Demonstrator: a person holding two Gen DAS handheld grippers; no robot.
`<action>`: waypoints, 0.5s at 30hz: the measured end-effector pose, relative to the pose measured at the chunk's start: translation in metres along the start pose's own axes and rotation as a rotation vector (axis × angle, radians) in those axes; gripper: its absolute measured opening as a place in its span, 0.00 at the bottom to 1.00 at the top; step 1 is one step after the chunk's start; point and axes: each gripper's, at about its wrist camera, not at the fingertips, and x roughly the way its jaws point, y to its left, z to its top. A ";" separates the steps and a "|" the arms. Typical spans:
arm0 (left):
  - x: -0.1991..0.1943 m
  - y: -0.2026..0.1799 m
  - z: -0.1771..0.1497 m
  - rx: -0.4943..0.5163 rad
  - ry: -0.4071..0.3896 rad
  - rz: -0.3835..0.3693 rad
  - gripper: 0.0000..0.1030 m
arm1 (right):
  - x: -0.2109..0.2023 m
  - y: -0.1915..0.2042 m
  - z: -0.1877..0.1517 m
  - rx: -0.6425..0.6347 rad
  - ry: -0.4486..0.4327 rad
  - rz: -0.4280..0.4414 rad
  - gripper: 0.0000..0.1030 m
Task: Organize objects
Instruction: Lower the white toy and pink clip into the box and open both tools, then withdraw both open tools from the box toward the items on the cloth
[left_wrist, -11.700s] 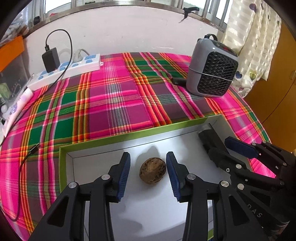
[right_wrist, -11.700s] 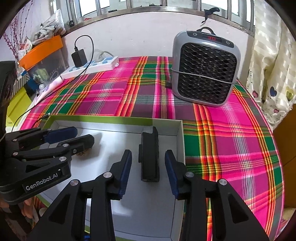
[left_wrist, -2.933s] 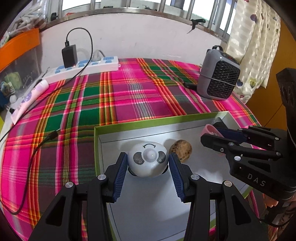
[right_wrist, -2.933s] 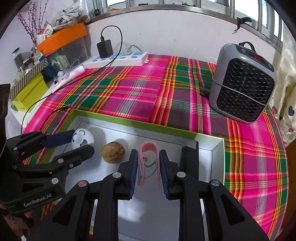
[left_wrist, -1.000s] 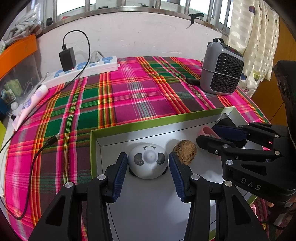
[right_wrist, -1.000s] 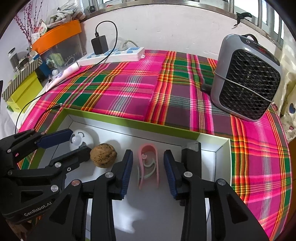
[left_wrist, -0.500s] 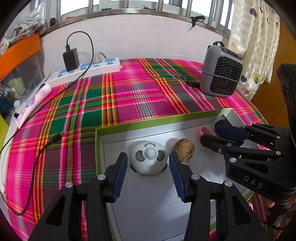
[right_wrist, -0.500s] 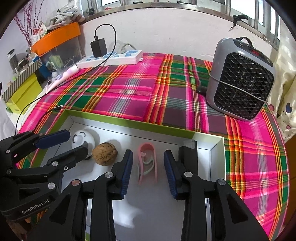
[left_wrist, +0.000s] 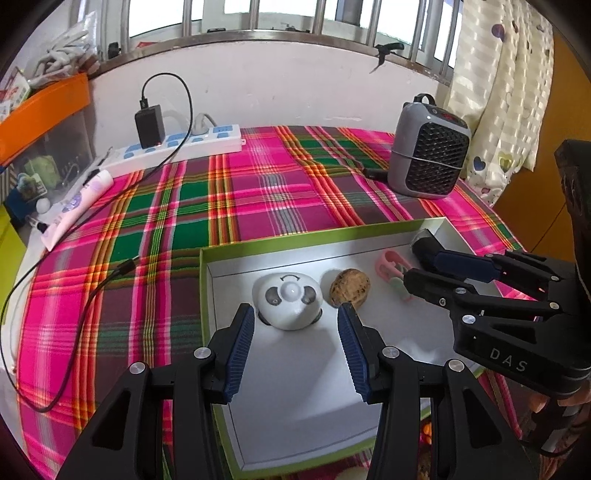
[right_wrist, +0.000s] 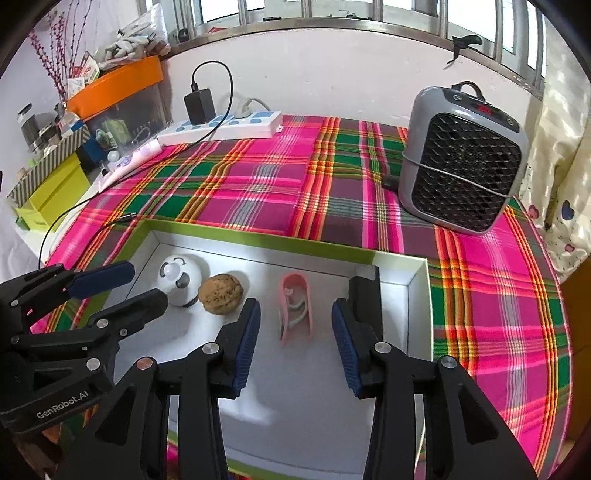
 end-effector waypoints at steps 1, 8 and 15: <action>-0.002 0.000 -0.001 -0.001 -0.002 -0.001 0.44 | -0.002 0.000 -0.001 0.001 -0.002 -0.002 0.41; -0.016 -0.003 -0.010 -0.004 -0.015 -0.004 0.45 | -0.016 0.001 -0.010 0.015 -0.020 -0.004 0.41; -0.033 -0.004 -0.021 -0.011 -0.036 -0.007 0.45 | -0.033 0.001 -0.022 0.028 -0.044 -0.005 0.41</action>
